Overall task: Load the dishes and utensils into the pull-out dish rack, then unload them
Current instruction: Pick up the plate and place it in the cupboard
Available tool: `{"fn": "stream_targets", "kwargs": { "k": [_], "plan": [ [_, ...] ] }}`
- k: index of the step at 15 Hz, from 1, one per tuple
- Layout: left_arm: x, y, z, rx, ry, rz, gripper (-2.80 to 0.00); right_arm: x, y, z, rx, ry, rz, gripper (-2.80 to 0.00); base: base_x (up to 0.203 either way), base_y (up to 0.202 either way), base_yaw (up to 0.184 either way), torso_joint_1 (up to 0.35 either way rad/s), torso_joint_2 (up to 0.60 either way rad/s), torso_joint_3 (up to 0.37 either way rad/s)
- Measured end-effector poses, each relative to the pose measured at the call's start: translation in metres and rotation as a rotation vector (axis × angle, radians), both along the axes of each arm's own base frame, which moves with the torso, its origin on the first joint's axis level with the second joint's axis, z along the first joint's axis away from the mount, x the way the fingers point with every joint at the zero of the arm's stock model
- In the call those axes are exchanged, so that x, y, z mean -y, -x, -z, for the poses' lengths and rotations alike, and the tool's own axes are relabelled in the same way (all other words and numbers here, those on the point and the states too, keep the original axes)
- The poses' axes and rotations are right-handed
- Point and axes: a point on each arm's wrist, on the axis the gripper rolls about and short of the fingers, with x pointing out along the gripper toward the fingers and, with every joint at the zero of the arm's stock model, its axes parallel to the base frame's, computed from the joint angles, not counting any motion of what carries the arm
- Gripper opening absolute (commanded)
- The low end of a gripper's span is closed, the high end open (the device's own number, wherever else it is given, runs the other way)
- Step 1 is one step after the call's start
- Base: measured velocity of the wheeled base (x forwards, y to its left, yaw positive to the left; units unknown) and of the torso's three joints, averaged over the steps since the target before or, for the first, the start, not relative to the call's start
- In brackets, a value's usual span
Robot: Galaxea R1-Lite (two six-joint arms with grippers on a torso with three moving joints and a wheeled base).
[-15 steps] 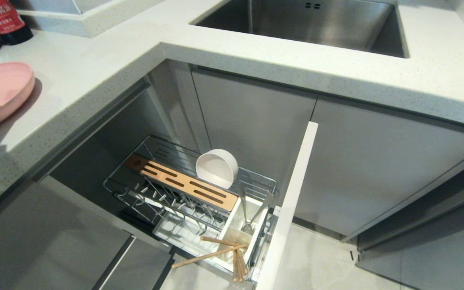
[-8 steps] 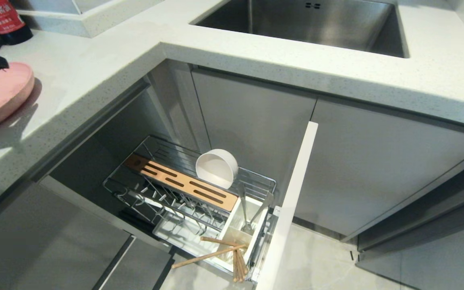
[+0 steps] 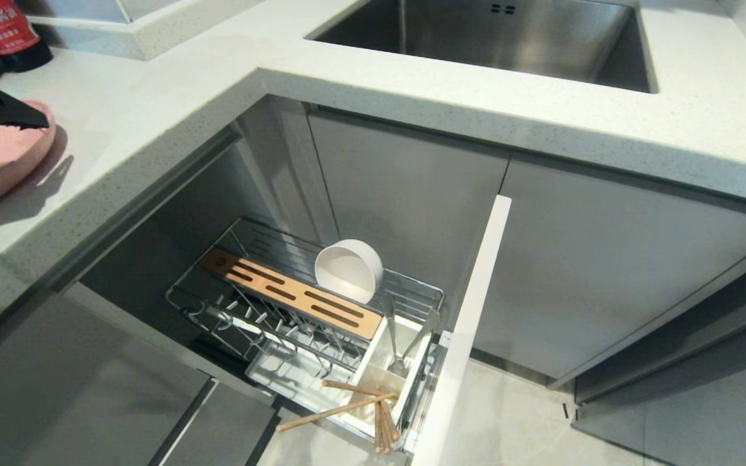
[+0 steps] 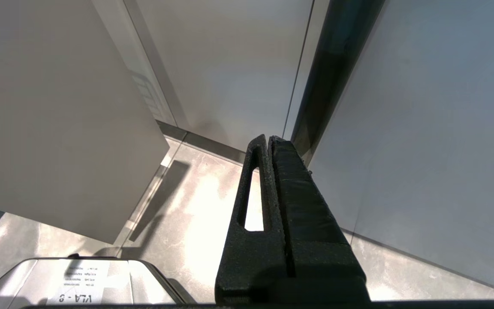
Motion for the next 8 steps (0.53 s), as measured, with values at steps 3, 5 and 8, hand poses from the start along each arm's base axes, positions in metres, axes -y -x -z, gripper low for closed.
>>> {"fn": "stream_targets", "kwargs": {
  "k": [3,5,8],
  "plan": [
    [-0.001,-0.008,0.002,-0.001,0.000,-0.001,0.00,0.000,0.000,0.000,0.000,0.000,0.000,-2.80,0.000,0.000,0.000,0.000,0.00,0.000],
    [-0.001,-0.012,0.004,-0.010,0.000,-0.002,0.00,0.000,0.000,0.000,0.000,-0.001,0.000,-2.80,0.000,0.000,0.000,0.000,0.00,0.000],
    [-0.002,-0.017,0.006,-0.023,0.002,-0.002,0.00,0.000,0.000,0.000,0.000,0.000,0.000,-2.80,0.000,0.000,0.000,0.000,0.00,0.000]
  ]
}}
